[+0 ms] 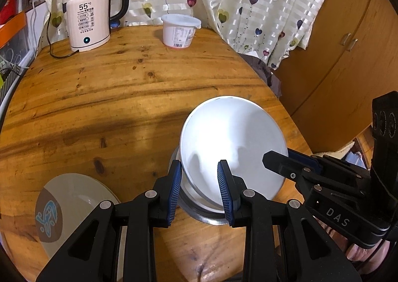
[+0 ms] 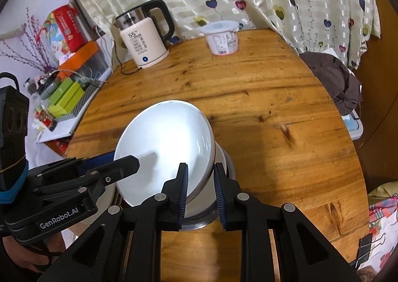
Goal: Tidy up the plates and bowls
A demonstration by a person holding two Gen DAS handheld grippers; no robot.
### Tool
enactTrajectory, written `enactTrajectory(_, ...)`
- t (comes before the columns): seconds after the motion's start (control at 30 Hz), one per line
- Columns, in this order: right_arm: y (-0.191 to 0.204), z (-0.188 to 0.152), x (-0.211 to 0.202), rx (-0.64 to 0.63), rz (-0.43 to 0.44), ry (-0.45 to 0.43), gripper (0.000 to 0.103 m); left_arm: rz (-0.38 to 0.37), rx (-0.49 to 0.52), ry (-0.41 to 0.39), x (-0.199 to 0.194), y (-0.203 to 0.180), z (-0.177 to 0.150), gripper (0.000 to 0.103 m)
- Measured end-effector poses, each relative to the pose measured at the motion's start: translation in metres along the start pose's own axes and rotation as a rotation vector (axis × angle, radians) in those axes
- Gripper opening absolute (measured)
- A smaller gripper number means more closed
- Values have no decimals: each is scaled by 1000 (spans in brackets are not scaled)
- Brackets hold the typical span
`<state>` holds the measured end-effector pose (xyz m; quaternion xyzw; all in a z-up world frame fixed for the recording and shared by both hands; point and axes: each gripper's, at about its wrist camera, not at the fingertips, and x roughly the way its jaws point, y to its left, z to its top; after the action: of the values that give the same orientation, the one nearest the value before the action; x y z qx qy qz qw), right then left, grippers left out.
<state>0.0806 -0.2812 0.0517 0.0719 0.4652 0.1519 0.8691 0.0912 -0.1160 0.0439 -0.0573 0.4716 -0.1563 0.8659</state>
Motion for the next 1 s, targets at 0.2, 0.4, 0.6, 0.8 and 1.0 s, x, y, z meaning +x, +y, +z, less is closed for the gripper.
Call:
enactTrajectory(0.2, -2, -2, 5, 1, -3, 16, 20, 7, -1, 21, 6, -1, -2, 31)
enactTrajectory(0.4, -4, -3, 10, 0, -6, 30, 21, 13, -5, 39, 12, 0, -1, 31)
enactTrajectory(0.6, -5, -4, 14, -1, -7, 40, 21, 14, -9, 52, 16, 0, -2, 31)
enactTrajectory(0.8, -7, -4, 17, 1, -10, 49, 23, 10, -13, 63, 19, 0, -2, 31)
enactTrajectory(1.0, -8, -4, 20, 4, -7, 58, 23, 8, -19, 71, 22, 2, -3, 31)
